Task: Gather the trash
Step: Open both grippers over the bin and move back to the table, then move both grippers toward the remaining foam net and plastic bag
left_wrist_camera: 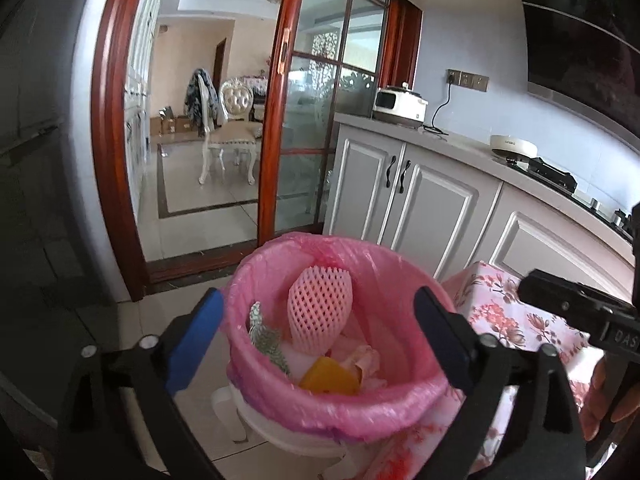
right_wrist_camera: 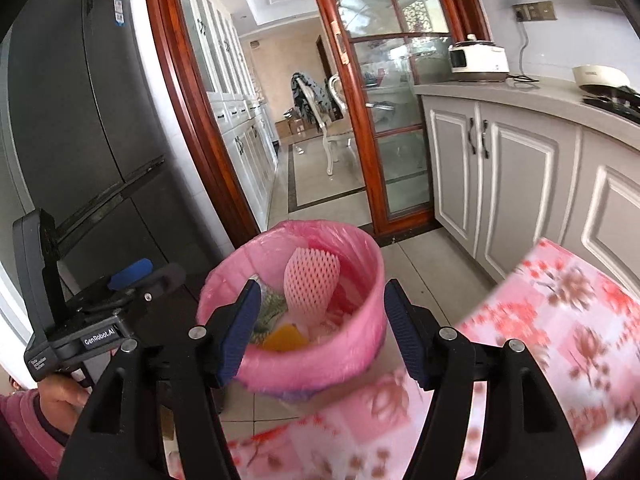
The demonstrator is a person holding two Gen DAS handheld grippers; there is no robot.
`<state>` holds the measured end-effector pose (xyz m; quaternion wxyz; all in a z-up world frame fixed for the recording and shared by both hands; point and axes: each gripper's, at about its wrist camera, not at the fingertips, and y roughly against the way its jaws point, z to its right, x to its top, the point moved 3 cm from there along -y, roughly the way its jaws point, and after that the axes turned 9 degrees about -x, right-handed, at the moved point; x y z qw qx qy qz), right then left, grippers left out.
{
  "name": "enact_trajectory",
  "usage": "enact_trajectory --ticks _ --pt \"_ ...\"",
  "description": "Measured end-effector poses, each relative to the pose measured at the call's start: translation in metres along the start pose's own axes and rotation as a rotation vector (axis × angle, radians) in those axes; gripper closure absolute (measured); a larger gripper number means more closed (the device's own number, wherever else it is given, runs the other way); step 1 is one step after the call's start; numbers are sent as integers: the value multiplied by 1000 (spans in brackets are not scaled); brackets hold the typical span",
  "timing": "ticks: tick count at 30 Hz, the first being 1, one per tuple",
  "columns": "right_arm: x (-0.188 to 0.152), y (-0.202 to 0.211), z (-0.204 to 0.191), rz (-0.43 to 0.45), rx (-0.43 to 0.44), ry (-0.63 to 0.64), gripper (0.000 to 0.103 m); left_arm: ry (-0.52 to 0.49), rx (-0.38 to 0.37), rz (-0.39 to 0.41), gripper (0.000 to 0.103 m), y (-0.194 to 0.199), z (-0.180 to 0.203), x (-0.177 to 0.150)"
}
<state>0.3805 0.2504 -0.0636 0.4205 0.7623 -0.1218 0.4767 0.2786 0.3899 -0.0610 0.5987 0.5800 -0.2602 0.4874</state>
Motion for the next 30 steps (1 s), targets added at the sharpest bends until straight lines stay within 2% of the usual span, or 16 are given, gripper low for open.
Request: enact_trajectory --ticks 6,10,14,18,30 --pt "-27 75 7 37 -40 -14 36 -48 -43 37 5 54 48 -12" --pt "-49 131 16 72 -81 -23 35 -100 -69 36 5 85 86 -29" --pt "-70 176 26 91 -122 -23 33 -111 -115 21 5 110 119 -50" --pt "-93 218 39 126 -177 -45 25 -127 -185 -11 5 124 151 -67" --pt "-177 317 103 156 -368 -154 22 -230 -362 -75 5 149 261 -130"
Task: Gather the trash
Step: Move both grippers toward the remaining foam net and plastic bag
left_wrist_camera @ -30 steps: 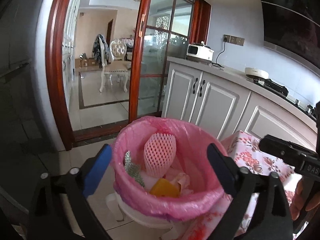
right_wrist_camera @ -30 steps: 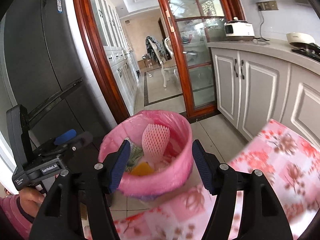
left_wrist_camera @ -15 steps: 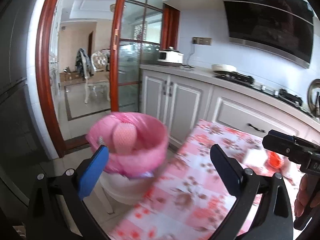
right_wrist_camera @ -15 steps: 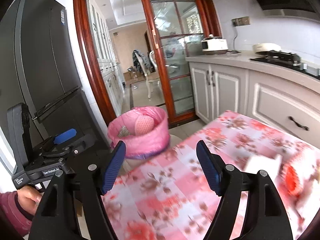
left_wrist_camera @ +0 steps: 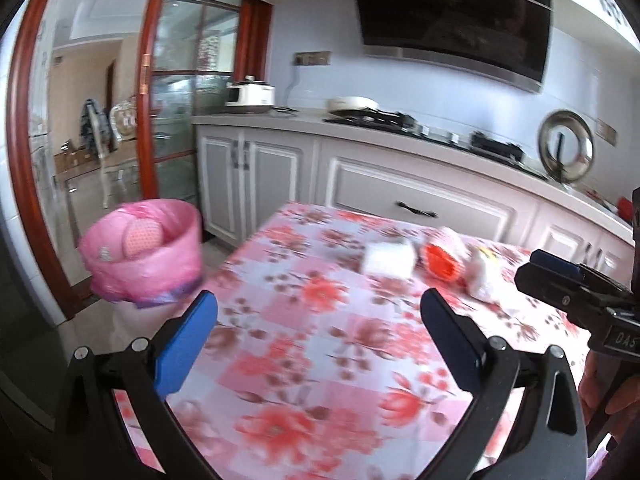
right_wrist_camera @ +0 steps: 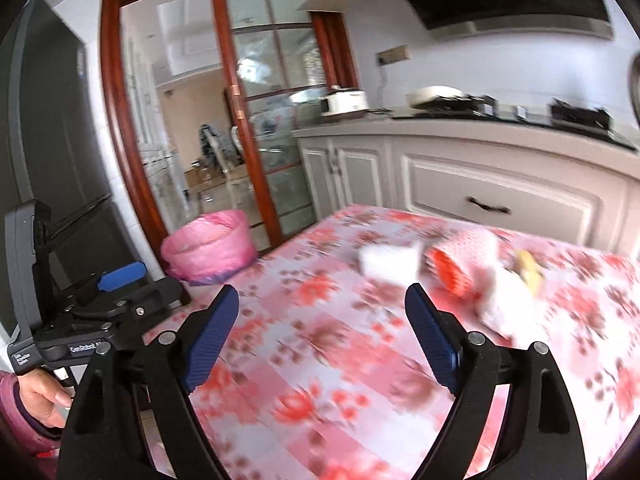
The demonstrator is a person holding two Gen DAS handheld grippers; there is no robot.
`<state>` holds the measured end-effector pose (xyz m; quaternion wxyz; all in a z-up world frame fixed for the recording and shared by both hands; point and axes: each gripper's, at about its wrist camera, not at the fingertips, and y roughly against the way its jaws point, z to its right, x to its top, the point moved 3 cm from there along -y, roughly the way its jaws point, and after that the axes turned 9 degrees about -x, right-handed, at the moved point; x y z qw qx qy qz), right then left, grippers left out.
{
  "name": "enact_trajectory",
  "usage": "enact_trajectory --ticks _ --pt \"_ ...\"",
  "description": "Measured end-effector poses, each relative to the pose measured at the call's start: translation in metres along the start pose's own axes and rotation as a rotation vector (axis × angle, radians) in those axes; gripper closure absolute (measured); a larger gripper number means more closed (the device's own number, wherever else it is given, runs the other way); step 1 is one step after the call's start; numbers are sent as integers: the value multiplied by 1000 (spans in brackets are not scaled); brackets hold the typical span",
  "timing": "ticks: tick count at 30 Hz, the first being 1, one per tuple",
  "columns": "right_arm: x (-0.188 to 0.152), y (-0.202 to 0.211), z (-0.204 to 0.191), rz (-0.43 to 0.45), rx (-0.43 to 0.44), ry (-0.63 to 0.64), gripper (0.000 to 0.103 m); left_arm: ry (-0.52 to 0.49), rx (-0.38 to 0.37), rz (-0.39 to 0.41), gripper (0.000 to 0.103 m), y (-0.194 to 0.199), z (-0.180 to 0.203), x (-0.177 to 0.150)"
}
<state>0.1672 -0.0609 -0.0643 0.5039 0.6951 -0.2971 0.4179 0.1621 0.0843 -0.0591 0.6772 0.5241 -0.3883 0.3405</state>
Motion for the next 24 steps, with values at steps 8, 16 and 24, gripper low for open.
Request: enact_trajectory --ticks 8,16,24 --pt "-27 10 68 -23 -103 -75 22 -59 -71 -40 5 -36 57 -14" --pt "-38 -16 118 -70 -165 -145 22 -69 -97 -92 5 -84 77 -22" --pt "-49 -42 139 -114 -191 -188 22 -60 -65 -123 5 -114 70 -29"
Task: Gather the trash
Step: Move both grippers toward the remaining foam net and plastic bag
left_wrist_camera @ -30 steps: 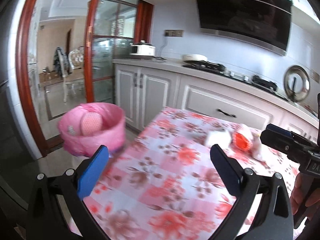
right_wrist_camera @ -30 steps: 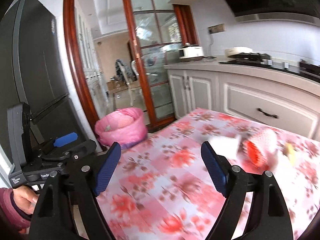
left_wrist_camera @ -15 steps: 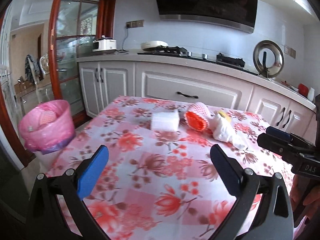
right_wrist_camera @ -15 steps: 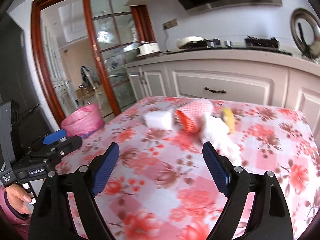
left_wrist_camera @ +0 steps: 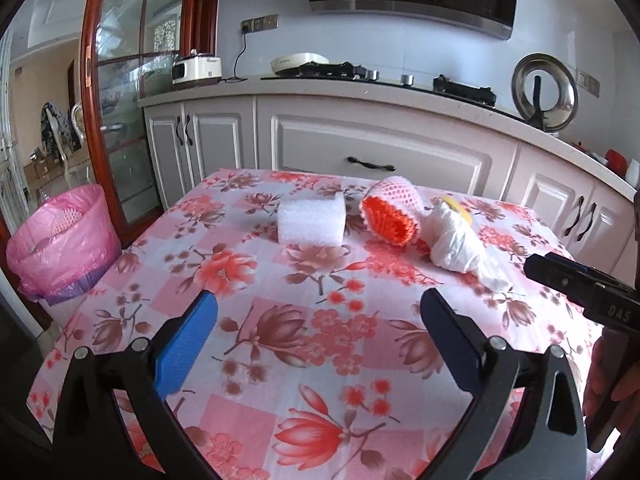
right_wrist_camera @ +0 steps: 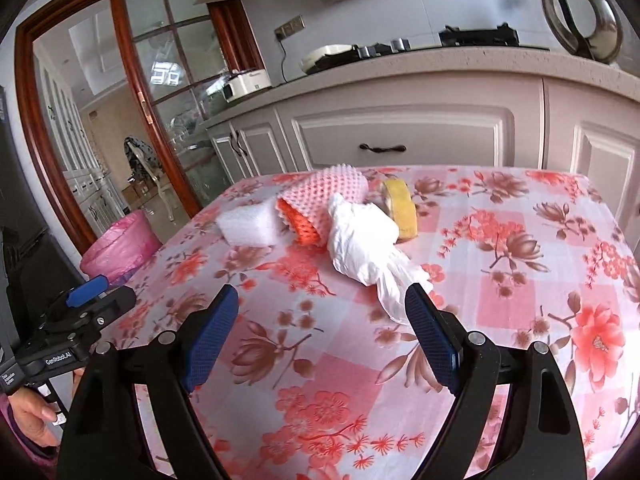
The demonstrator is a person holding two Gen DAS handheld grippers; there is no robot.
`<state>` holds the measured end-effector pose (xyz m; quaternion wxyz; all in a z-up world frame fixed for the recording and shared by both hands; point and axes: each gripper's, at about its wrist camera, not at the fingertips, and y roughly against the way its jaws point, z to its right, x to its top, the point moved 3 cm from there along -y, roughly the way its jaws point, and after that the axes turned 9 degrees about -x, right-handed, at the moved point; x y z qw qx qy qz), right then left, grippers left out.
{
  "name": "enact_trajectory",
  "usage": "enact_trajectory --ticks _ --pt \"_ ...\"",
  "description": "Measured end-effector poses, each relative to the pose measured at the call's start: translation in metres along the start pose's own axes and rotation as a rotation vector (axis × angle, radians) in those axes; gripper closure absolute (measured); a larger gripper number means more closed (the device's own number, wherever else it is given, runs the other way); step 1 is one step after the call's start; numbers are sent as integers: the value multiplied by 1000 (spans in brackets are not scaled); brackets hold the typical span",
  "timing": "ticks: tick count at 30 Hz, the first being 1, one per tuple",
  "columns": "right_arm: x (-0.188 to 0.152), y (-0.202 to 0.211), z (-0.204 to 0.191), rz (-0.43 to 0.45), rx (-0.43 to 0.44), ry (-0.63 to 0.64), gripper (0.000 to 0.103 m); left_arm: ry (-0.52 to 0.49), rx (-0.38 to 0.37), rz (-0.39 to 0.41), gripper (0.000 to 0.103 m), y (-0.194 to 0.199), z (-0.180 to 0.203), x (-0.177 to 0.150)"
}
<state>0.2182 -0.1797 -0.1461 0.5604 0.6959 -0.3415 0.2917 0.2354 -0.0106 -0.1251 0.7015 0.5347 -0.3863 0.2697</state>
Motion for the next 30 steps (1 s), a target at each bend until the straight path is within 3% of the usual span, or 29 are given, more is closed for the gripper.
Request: enact_trajectory --ticks 15,30 --pt "-4 -32 -11 -64 -18 25 22 48 22 -36 5 -18 -26 -11" --pt "43 -89 9 -67 -87 -2 21 60 60 -36 5 -23 -49 -10"
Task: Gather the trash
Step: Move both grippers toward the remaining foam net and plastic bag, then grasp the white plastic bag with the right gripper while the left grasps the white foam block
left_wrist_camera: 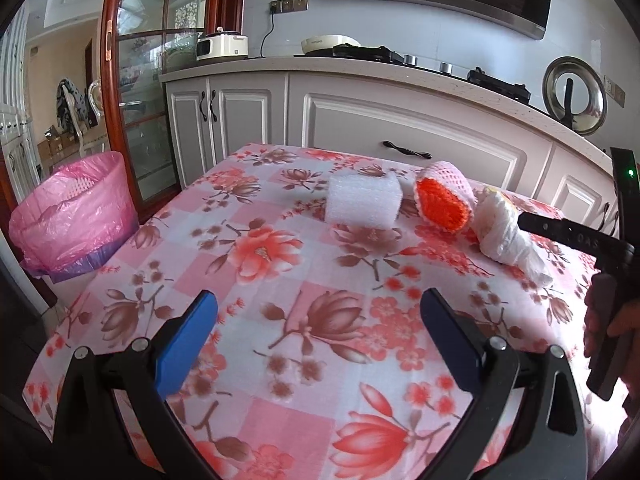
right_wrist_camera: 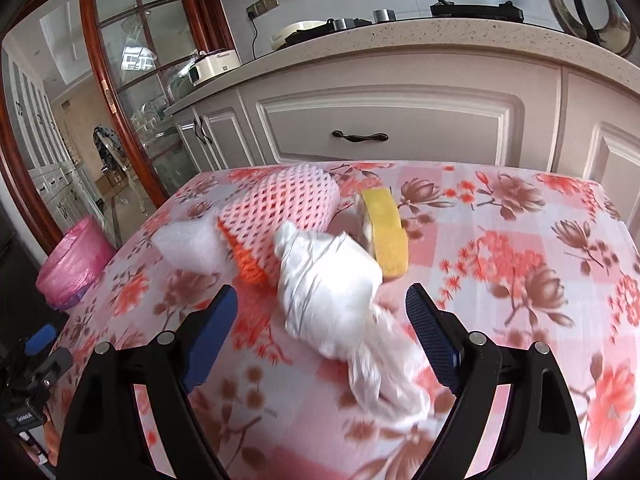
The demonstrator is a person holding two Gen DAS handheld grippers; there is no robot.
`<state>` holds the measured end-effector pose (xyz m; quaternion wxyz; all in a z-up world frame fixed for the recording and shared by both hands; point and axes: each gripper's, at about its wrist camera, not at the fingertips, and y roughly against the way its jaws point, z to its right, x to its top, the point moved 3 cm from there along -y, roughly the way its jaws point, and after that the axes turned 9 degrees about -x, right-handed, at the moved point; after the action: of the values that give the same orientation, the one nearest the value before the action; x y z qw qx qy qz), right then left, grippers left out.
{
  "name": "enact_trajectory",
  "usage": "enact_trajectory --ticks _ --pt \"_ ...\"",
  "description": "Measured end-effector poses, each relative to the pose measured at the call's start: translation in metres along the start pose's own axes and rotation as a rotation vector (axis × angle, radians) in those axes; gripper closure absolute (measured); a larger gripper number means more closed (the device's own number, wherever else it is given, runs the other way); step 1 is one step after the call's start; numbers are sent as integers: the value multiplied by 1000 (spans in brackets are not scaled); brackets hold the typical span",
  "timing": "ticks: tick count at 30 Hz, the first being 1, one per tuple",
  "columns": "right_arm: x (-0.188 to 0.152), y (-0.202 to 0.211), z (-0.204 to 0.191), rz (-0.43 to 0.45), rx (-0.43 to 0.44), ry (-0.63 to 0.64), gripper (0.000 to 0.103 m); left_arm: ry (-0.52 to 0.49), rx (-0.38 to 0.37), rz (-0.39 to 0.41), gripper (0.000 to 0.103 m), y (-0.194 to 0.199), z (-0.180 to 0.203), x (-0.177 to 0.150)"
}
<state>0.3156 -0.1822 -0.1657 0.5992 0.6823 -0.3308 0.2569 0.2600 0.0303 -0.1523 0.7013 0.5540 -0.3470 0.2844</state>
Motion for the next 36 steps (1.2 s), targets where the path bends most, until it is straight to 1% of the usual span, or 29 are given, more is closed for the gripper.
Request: enact_trajectory --ticks 6,10,14,19,20,21,22,24,26,30,36 --pt "6 -18 -2 -27 -2 12 21 3 4 -39 5 -29 -5 13" --pt "6 -27 -1 -50 4 11 21 18 -6 -38 5 -53 -5 32" --pt "5 -37 -3 -75 10 25 21 13 11 -70 5 -84 -2 47" --pt "-1 -48 -2 -110 13 35 22 15 -3 -79 5 -100 4 54" --pt "-2 -49 -2 -114 15 35 29 6 -1 -78 5 -102 5 54" --pt "-2 -49 -2 -117 19 32 40 -5 7 -82 5 -106 5 55" --pt "-3 -49 -1 -118 18 31 45 -13 13 -89 5 -110 5 56" --pt "-3 -46 0 -104 12 25 60 -11 6 -104 5 -117 5 59" --pt "-4 -41 -2 -87 18 40 64 -6 -2 -113 5 -126 5 63" --pt "-6 -33 -9 -60 13 84 64 -6 -31 -122 5 -142 12 72" --pt "-3 -27 -4 -48 36 59 64 -9 -39 -136 5 -171 25 84"
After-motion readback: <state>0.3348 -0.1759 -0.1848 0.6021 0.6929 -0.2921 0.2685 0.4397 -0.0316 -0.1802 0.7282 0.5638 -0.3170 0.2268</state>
